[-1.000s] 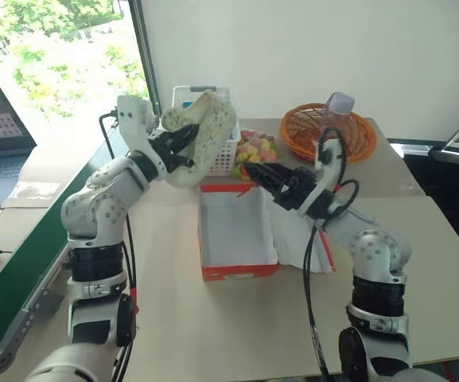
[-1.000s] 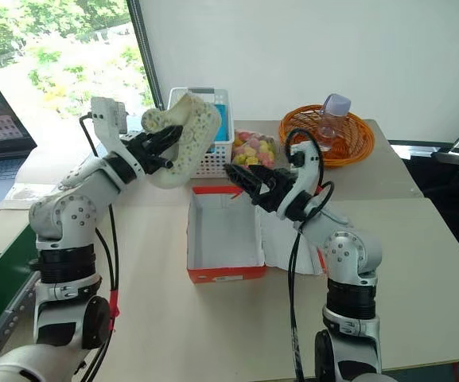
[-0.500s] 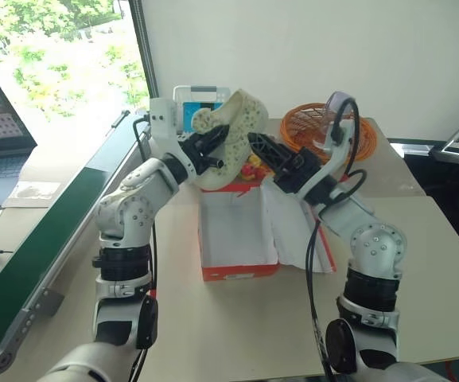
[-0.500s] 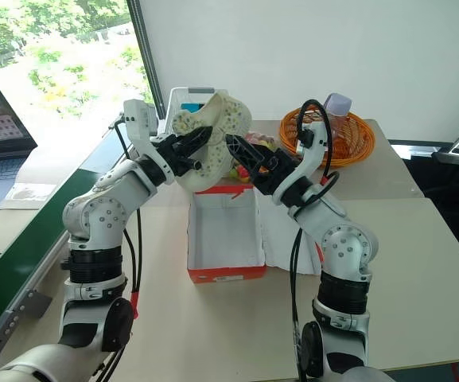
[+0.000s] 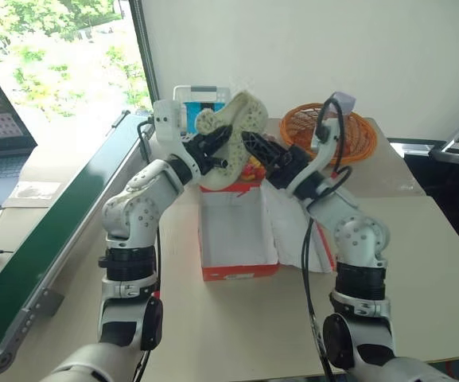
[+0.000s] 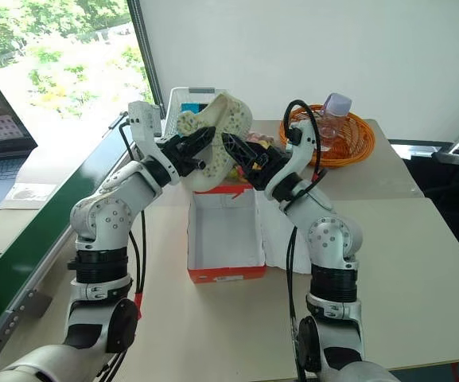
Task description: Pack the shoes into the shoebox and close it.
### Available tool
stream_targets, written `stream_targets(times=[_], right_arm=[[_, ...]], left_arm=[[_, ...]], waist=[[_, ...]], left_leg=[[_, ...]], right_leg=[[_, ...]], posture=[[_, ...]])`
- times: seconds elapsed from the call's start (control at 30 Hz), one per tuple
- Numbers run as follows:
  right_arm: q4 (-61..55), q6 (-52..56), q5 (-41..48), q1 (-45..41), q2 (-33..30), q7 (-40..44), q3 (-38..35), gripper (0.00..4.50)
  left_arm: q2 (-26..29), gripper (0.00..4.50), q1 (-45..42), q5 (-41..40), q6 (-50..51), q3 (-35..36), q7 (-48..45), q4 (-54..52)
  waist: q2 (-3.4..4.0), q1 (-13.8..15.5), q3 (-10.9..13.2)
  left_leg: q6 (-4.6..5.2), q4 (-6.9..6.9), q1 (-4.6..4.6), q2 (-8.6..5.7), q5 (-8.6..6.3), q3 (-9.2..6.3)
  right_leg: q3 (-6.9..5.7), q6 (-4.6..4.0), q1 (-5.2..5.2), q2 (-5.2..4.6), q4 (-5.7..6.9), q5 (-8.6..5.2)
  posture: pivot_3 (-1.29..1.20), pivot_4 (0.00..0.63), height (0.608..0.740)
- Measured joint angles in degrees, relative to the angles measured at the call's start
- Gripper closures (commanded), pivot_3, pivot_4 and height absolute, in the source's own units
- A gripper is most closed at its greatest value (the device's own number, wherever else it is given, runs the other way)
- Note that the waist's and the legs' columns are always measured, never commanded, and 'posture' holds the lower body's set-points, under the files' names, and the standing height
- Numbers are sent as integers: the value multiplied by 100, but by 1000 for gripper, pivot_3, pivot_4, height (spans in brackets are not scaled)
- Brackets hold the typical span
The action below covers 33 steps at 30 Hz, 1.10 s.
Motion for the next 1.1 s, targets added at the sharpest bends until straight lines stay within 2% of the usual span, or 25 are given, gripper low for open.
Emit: stream_targets(times=[0.1,0.33,0.5,0.53,0.63,0.93,1.1], right_arm=[[182,-142,-83,-9,52,54,-2,2776],[305,-229,-172,-52,30,191,7,2776],[330,-275,-187,-96,-16,339,22,1416],[329,-283,-189,-111,-18,357,22,947],[328,-299,-189,-143,-28,400,20,50],[294,-190,-129,-129,-801,566,-245,50],[283,-90,-121,-112,-789,626,-204,50]], left_arm=[[-3,4294,0,-10,10,44,49,-1],[18,4294,0,-48,32,82,79,-25],[19,4294,0,-101,33,79,80,-27],[20,4294,0,-103,33,77,80,-27],[23,4294,0,-107,33,66,79,-27],[370,4294,39,-372,355,12,32,-438],[298,4294,72,-455,416,-54,52,-447]], waist=[[0,0,0],[0,0,0],[0,0,0],[0,0,0],[0,-2,0],[1,10,0],[1,-12,0]], left_leg=[[0,0,0,0,0,0],[0,0,0,0,0,0],[0,0,0,0,0,0],[0,0,0,0,0,0],[0,0,0,0,0,0],[0,0,0,0,0,0],[0,0,0,-1,0,0]], right_leg=[[0,0,0,0,-1,0],[0,0,0,0,0,0],[0,0,0,0,0,0],[0,0,0,0,0,0],[0,0,0,0,0,0],[0,1,0,0,-1,1],[2,1,0,0,-1,1]], posture=[[0,150,740],[0,150,740],[0,150,740],[0,150,740],[0,150,740],[0,150,740],[0,150,740]])
